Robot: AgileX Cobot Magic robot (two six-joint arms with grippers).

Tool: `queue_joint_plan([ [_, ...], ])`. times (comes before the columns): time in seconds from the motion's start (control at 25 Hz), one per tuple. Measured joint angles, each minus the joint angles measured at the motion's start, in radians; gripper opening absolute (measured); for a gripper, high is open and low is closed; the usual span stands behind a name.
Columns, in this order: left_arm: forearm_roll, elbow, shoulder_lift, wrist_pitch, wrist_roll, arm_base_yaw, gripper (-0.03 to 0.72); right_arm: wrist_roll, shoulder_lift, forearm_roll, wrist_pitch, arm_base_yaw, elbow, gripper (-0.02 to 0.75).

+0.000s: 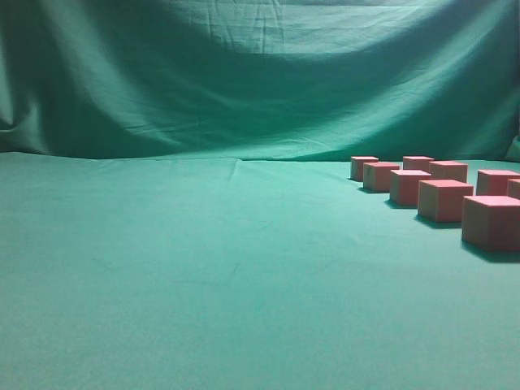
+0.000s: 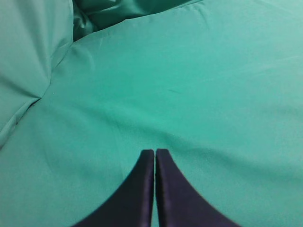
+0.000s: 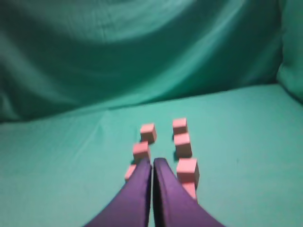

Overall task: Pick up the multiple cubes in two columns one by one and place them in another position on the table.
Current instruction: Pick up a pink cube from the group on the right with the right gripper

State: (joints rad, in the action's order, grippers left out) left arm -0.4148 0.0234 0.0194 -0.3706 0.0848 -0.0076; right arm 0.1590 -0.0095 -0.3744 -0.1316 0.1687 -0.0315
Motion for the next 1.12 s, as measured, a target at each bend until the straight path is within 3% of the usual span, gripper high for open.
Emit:
queue_joint_plan([
  [0.12, 0.000, 0.000, 0.000, 0.000, 0.000, 0.000, 0.000, 0.005, 0.000, -0.026, 0.085, 0.000, 0.000, 0.000],
  [0.2, 0.000, 0.000, 0.000, 0.000, 0.000, 0.000, 0.000, 0.011, 0.000, -0.033, 0.056, 0.000, 0.027, 0.000],
  [0.4, 0.000, 0.000, 0.000, 0.000, 0.000, 0.000, 0.000, 0.064, 0.080, -0.037, -0.119, 0.000, 0.197, 0.000],
  [1.0, 0.000, 0.000, 0.000, 0.000, 0.000, 0.000, 0.000, 0.204, 0.815, -0.011, -0.742, 0.000, 0.676, 0.000],
  [1.12, 0.000, 0.000, 0.000, 0.000, 0.000, 0.000, 0.000, 0.207, 0.964, -0.006, -0.789, 0.007, 0.730, 0.000],
])
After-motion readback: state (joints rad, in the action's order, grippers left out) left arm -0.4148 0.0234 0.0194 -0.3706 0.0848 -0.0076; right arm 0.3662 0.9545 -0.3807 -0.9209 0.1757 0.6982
